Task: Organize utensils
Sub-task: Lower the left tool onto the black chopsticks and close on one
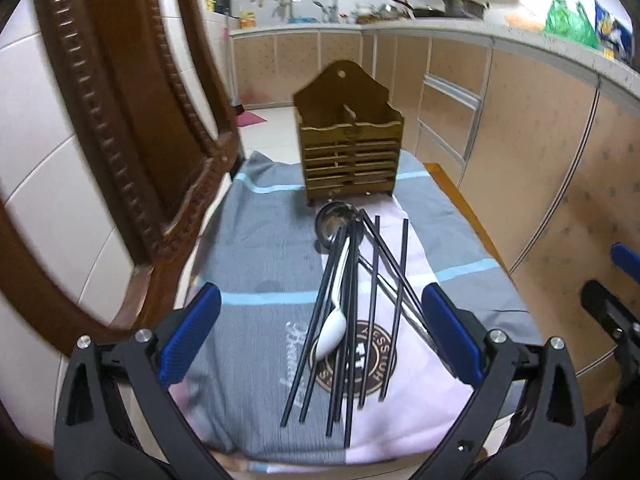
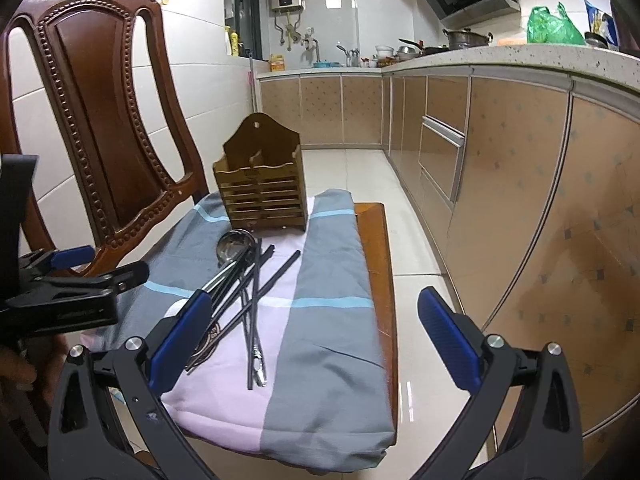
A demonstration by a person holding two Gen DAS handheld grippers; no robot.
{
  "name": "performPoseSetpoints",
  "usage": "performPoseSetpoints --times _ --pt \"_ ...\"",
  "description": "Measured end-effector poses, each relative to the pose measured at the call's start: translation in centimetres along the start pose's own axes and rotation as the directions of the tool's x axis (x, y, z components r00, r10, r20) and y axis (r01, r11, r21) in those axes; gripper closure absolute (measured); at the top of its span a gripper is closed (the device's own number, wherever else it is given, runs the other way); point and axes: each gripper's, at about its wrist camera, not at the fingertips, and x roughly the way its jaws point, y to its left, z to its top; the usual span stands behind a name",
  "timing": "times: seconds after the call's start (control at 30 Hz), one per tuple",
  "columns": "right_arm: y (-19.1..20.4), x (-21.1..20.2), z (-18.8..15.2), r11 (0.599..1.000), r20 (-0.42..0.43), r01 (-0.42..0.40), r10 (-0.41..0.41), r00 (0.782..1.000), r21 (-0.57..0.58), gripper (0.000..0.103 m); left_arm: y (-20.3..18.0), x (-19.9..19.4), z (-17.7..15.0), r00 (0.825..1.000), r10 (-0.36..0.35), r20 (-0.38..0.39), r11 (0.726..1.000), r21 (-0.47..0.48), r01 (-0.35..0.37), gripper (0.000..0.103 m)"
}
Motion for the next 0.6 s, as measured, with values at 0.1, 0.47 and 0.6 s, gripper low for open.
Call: performPoseSetpoints --times 0.1,0.47,0.6 --pt "-0.7 0.5 0.0 1.0 -0.016 0.014 -0.014 1.0 -0.001 0.003 -0.6 1.7 1.3 0.999 -0.024 -0.035 0.999 0.023 0.025 0.004" --pt "-2.9 3.4 -0.2 1.0 -0.104 0.016 -0.014 0.994 0.018 0.003 -1.5 10.0 3.4 0.988 -0.096 -0.122 0.995 0.014 0.098 0.031" --pt "-2.5 5.4 -0.1 1.0 -0.145 -0.007 0.009 0.989 0.013 0.003 -1.8 12.9 3.1 0.983 -0.108 -0.151 0.993 0.02 0.112 0.031"
